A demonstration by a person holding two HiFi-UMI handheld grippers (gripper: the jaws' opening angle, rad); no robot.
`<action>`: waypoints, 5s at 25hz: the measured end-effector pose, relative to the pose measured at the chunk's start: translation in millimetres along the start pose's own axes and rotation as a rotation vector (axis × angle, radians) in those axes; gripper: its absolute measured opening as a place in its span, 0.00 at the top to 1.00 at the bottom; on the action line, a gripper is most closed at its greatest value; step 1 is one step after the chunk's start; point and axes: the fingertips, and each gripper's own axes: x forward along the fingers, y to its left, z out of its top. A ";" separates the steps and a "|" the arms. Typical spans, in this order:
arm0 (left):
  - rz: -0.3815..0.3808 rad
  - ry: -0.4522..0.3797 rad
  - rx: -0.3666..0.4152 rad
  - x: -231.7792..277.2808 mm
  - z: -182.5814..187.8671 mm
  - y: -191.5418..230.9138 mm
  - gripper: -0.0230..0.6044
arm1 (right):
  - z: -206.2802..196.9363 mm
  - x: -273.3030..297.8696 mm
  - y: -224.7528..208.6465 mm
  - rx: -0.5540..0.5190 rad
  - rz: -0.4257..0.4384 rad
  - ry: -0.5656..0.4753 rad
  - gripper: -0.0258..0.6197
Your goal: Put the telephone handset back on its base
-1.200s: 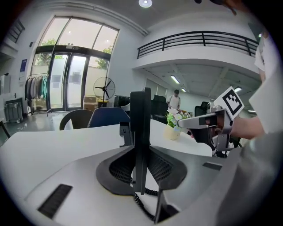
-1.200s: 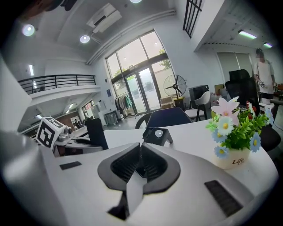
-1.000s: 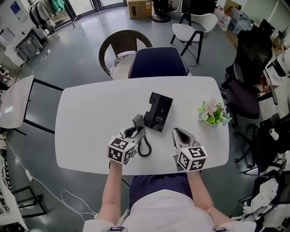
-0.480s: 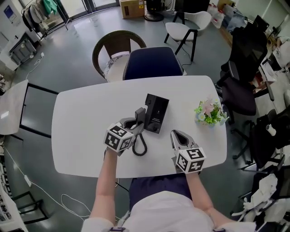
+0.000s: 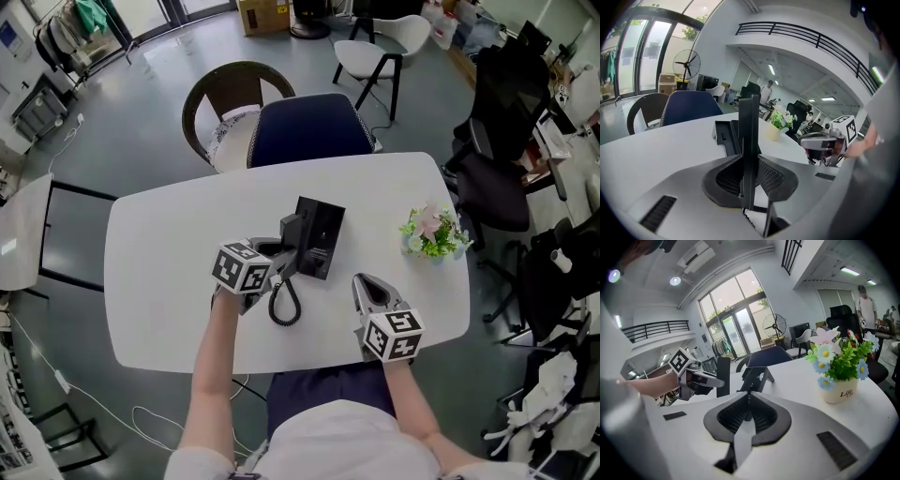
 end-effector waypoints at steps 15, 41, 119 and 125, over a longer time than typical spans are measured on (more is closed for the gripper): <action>-0.162 0.076 -0.097 27.1 4.5 14.0 0.83 | -13.4 -0.7 -11.7 0.033 -0.045 0.028 0.90; -0.190 0.046 -0.207 53.3 4.4 37.6 0.80 | -15.8 14.8 -17.7 0.042 -0.043 0.074 0.90; -0.199 -0.197 -0.387 36.7 -6.0 49.1 0.83 | -26.1 13.1 -13.6 0.013 -0.055 0.103 0.90; -0.013 -0.194 -0.214 34.7 -5.7 55.2 0.68 | -23.5 9.0 -16.2 0.011 -0.059 0.094 0.90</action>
